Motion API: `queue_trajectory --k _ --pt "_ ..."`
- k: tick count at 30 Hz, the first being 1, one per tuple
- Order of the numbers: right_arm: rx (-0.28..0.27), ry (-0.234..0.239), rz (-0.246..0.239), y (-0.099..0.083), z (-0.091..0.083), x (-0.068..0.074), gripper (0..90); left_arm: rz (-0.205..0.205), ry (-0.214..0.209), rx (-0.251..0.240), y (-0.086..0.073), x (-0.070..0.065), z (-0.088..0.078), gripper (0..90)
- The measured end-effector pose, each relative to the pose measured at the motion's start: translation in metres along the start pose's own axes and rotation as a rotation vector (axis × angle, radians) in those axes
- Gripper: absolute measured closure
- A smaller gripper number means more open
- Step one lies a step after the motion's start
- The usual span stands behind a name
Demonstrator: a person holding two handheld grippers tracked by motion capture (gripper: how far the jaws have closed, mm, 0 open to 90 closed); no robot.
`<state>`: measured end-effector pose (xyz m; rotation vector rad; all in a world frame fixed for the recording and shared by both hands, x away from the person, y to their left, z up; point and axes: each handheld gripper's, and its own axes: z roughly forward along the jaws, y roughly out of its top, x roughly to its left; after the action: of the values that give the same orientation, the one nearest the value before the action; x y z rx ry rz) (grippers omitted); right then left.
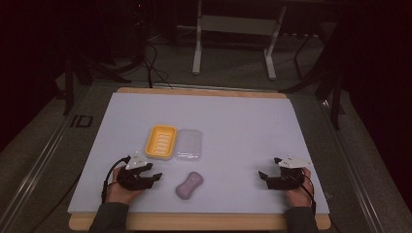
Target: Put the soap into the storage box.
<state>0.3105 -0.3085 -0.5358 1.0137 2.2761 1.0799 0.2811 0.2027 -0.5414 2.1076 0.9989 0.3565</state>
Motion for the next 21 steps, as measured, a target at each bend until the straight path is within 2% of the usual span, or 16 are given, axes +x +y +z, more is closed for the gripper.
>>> queue_trajectory --k 3,5,6,10,12,17,21 --pt "-0.006 0.003 -0.004 0.000 0.000 0.000 14.1 0.010 0.010 0.001 0.000 -0.002 0.000 44.5" --pt "-0.010 0.008 -0.003 -0.001 -0.001 0.000 14.4 0.001 0.003 -0.002 0.000 -0.001 0.000 44.4" --pt "-0.023 0.056 0.021 -0.002 -0.002 -0.004 16.6 -0.002 0.001 -0.003 0.000 0.000 0.000 44.5" --pt "-0.037 0.095 0.042 -0.002 -0.003 -0.008 16.2 -0.001 0.003 -0.003 0.000 -0.001 0.000 44.4" --pt "-0.071 0.134 0.056 -0.004 -0.006 -0.011 16.5 -0.014 -0.005 -0.007 -0.001 0.001 0.000 45.3" --pt "-0.094 0.129 0.081 -0.006 -0.008 -0.013 17.3 -0.051 -0.009 -0.032 0.003 0.003 -0.005 44.5" --pt "-0.118 0.126 0.094 -0.007 -0.010 -0.014 17.3 -0.048 0.005 -0.052 0.009 0.001 -0.013 44.5"
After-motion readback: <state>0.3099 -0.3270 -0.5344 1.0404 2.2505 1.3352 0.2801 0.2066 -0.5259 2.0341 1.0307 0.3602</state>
